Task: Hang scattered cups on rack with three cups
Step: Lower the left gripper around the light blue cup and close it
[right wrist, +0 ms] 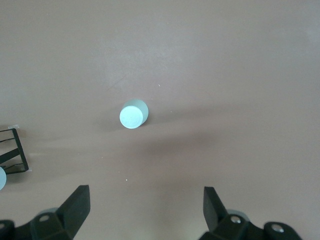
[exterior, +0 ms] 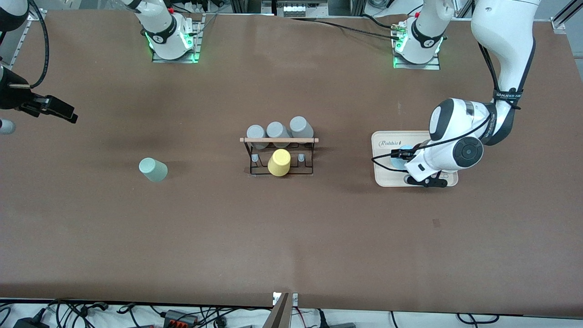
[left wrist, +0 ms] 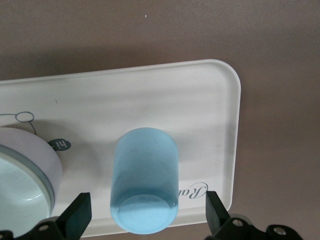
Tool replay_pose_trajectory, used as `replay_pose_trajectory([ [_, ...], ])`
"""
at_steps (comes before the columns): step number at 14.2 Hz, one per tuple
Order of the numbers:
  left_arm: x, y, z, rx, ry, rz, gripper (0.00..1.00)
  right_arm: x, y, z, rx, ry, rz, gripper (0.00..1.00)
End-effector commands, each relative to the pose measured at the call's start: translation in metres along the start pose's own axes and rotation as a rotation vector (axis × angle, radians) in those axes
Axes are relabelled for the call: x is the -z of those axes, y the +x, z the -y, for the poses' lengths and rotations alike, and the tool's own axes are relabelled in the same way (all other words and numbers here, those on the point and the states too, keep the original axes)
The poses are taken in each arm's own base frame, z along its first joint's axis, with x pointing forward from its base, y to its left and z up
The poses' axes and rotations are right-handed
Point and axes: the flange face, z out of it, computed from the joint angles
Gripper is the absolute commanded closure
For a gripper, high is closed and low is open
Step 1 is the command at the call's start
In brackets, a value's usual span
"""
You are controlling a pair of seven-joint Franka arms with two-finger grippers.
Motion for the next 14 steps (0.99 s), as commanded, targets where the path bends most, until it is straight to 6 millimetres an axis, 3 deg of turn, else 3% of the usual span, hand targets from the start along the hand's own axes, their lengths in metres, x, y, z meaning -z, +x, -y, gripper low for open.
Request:
replay_pose_trajectory([
  [1, -0.005, -0.01, 0.002, -0.015, -0.009, 0.01, 0.0, 0.003, -0.007, 0.004, -0.009, 0.014, -0.012, 0.0],
  [4, -0.024, -0.009, 0.005, -0.011, -0.005, 0.045, 0.0, 0.002, -0.008, 0.004, -0.009, 0.013, -0.003, 0.0],
  [10, -0.033, -0.007, 0.007, -0.004, -0.004, 0.062, 0.05, 0.002, -0.01, 0.007, -0.003, 0.011, 0.004, 0.0],
  [14, -0.029, -0.004, 0.008, 0.011, -0.004, 0.054, 0.34, 0.001, -0.012, 0.007, -0.001, 0.01, 0.015, 0.0],
])
